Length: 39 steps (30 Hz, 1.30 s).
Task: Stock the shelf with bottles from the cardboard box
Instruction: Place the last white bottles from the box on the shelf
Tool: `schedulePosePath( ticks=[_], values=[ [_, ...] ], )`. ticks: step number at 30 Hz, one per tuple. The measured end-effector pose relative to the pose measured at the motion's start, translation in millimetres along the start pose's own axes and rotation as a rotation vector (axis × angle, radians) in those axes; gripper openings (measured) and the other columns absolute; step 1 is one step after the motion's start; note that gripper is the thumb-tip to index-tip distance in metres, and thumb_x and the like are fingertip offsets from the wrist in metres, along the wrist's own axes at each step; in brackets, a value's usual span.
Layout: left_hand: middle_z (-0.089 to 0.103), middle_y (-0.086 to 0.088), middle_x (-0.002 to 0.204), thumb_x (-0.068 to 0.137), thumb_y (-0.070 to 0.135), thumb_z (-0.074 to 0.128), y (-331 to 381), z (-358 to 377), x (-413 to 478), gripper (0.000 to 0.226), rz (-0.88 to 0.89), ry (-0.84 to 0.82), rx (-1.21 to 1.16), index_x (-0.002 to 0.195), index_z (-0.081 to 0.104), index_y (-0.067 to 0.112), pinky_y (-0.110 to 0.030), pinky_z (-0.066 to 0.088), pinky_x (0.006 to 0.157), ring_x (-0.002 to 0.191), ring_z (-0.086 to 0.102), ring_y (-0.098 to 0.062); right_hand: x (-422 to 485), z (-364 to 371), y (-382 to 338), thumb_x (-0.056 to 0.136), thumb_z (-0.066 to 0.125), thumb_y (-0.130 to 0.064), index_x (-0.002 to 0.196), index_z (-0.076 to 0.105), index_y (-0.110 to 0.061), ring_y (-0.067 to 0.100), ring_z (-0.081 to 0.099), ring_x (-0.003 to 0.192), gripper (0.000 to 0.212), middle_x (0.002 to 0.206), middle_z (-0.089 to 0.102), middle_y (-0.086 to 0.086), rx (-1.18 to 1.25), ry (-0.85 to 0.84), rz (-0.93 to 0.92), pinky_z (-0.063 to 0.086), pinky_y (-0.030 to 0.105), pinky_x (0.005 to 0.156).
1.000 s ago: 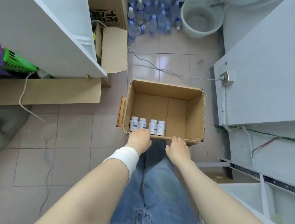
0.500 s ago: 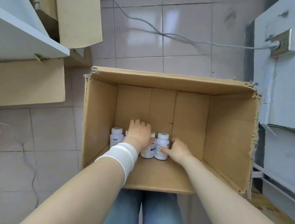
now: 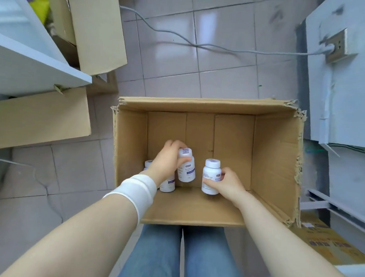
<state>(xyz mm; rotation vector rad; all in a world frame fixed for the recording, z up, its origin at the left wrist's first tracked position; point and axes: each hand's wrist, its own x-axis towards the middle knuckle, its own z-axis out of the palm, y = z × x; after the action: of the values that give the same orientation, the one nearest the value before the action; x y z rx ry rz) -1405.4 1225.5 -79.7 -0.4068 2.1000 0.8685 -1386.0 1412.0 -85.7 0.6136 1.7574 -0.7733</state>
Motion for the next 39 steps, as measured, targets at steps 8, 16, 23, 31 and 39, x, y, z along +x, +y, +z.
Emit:
schedulePosePath(
  ticks=[8, 16, 23, 31, 39],
  values=[
    [0.058, 0.005, 0.11, 0.09, 0.031, 0.06, 88.0, -70.2, -85.4, 0.024, 0.1, 0.164, -0.526, 0.111, 0.052, 0.023, -0.018, 0.046, 0.077, 0.098, 0.055, -0.01, -119.8, -55.8, -32.5, 0.078, 0.073, -0.03, 0.117, 0.044, -0.014, 0.016, 0.058, 0.098, 0.051, 0.115, 0.059, 0.004, 0.32, 0.177, -0.159, 0.046, 0.029, 0.078],
    [0.057, -0.008, 0.117, 0.095, 0.036, 0.049, 160.6, -116.0, -188.6, 0.041, 0.39, -0.01, -0.612, 0.128, 0.044, 0.012, -0.027, 0.043, 0.083, 0.104, 0.057, -0.02, -257.7, -47.4, -34.0, 0.079, 0.065, -0.048, 0.119, 0.035, -0.019, 0.021, 0.059, 0.102, 0.057, 0.115, 0.056, 0.005, 0.686, 0.491, -0.282, 0.048, 0.041, 0.096],
    [0.066, 0.001, 0.084, 0.09, 0.048, 0.05, 193.7, -107.9, -307.7, 0.032, 0.61, -0.289, -0.722, 0.094, 0.062, 0.018, -0.036, 0.047, 0.084, 0.083, 0.06, -0.018, -390.7, 0.5, 5.3, 0.087, 0.062, -0.029, 0.101, 0.043, -0.017, 0.013, 0.058, 0.083, 0.026, 0.093, 0.058, 0.0, 1.073, 0.761, -0.432, 0.049, 0.03, 0.08],
    [0.066, 0.002, 0.09, 0.097, 0.04, 0.042, 251.8, -37.2, -492.7, 0.03, 0.888, -0.583, -0.59, 0.113, 0.051, 0.017, -0.035, 0.052, 0.076, 0.078, 0.063, -0.012, -545.4, 30.0, 115.9, 0.09, 0.055, -0.039, 0.12, 0.044, -0.021, 0.023, 0.055, 0.116, 0.036, 0.121, 0.058, 0.003, 1.325, 1.033, -0.638, 0.04, 0.052, 0.105],
    [0.066, 0.001, 0.083, 0.096, 0.032, 0.048, 251.1, 88.2, -688.3, 0.021, 1.128, -0.834, -0.436, 0.105, 0.052, 0.014, -0.027, 0.054, 0.067, 0.062, 0.067, -0.004, -692.6, 113.8, 288.3, 0.091, 0.053, -0.03, 0.121, 0.042, -0.02, 0.021, 0.055, 0.114, 0.033, 0.114, 0.058, 0.002, 1.364, 1.359, -0.74, 0.04, 0.048, 0.106]
  ],
)
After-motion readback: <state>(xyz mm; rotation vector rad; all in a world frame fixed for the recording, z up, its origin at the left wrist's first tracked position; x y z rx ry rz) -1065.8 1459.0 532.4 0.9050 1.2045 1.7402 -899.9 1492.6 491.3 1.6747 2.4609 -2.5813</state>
